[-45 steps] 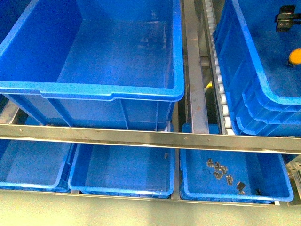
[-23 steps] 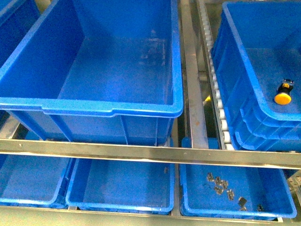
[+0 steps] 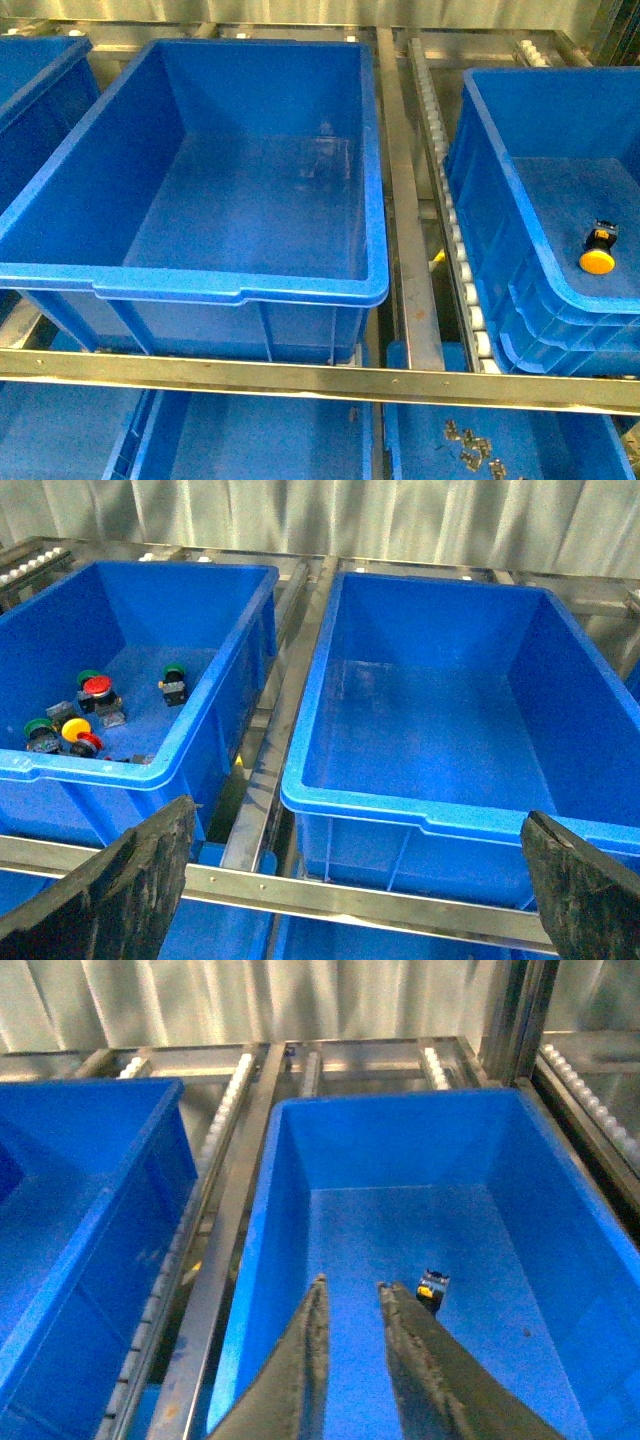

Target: Pick red and yellow buttons and place in box

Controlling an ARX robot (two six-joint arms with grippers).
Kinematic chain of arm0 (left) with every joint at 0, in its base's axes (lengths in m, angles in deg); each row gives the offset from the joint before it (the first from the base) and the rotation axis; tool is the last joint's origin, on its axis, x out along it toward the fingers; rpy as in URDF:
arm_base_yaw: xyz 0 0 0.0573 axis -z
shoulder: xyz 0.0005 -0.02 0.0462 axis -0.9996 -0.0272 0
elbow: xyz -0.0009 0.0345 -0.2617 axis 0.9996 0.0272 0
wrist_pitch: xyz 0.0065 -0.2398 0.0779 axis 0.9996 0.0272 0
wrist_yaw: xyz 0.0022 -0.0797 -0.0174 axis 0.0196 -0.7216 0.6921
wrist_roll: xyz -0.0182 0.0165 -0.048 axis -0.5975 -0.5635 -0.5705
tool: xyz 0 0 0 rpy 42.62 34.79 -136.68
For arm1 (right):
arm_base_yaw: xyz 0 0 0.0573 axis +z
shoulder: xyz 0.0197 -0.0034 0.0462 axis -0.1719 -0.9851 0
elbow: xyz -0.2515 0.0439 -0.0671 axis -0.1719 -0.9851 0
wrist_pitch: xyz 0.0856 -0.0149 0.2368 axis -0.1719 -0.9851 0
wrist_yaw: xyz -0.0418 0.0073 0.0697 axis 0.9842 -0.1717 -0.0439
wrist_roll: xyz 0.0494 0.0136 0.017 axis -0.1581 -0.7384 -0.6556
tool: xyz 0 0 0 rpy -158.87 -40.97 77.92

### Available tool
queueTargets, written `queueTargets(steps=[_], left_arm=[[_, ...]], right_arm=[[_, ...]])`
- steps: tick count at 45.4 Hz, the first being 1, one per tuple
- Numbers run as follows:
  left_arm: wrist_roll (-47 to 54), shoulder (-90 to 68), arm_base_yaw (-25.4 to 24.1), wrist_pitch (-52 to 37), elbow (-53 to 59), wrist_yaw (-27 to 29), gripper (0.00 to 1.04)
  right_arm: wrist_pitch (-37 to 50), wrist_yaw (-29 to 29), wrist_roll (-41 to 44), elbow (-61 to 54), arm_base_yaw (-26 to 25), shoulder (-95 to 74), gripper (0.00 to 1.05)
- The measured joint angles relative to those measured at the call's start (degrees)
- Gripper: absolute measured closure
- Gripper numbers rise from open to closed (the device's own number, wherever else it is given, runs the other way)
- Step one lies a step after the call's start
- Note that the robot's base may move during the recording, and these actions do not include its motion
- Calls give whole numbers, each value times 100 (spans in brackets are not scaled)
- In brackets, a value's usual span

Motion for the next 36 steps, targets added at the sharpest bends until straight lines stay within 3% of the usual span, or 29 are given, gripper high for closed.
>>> queueTargets(steps=[3,12,36], left_arm=[[0,0,0,0,0,0,8],[0,0,0,0,0,-2,8],[0,0,0,0,0,0,8]], right_arm=[[-59,70,13,-208,74,254,102],[-420,553,35,-686,590,1104,102],[-1484,599,35,-1187,612,2813,102]])
